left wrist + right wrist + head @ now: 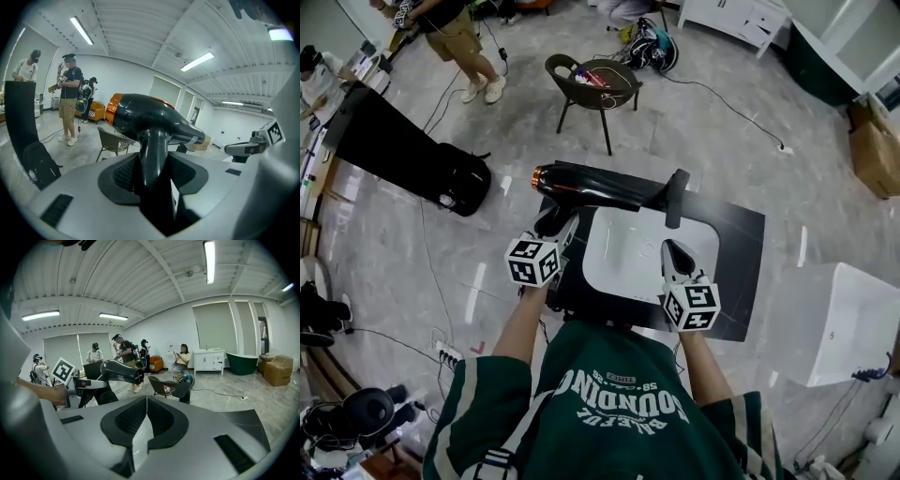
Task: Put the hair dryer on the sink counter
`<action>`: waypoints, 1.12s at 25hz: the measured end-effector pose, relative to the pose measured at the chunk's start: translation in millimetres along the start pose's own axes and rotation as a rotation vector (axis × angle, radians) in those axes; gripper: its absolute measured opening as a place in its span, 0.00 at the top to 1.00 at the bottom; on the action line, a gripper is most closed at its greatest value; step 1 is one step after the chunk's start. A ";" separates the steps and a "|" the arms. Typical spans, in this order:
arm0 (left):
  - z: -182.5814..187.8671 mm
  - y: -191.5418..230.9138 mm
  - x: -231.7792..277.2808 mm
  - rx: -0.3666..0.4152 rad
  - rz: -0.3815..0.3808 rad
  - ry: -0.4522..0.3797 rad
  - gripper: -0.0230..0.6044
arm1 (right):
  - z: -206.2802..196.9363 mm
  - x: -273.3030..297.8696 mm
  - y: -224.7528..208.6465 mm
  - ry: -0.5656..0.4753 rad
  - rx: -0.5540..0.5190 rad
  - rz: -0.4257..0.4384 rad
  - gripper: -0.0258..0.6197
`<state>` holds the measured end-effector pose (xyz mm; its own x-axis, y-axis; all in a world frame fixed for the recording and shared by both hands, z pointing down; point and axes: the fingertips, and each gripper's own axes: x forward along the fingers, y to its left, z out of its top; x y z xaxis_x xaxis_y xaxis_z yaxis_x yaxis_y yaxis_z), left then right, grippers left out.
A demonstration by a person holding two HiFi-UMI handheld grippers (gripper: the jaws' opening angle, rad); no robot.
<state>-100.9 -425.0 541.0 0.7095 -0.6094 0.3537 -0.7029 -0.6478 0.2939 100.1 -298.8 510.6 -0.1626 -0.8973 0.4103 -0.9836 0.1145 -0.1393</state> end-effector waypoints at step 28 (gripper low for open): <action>-33.7 34.8 71.2 -0.067 -0.023 0.103 0.66 | -22.6 31.9 -15.5 0.076 0.071 -0.062 0.89</action>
<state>-76.5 -475.5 606.3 0.7190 -0.5423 0.4347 -0.6908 -0.6267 0.3607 108.4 -319.6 546.2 -0.1099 -0.8667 0.4866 -0.9844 0.0272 -0.1738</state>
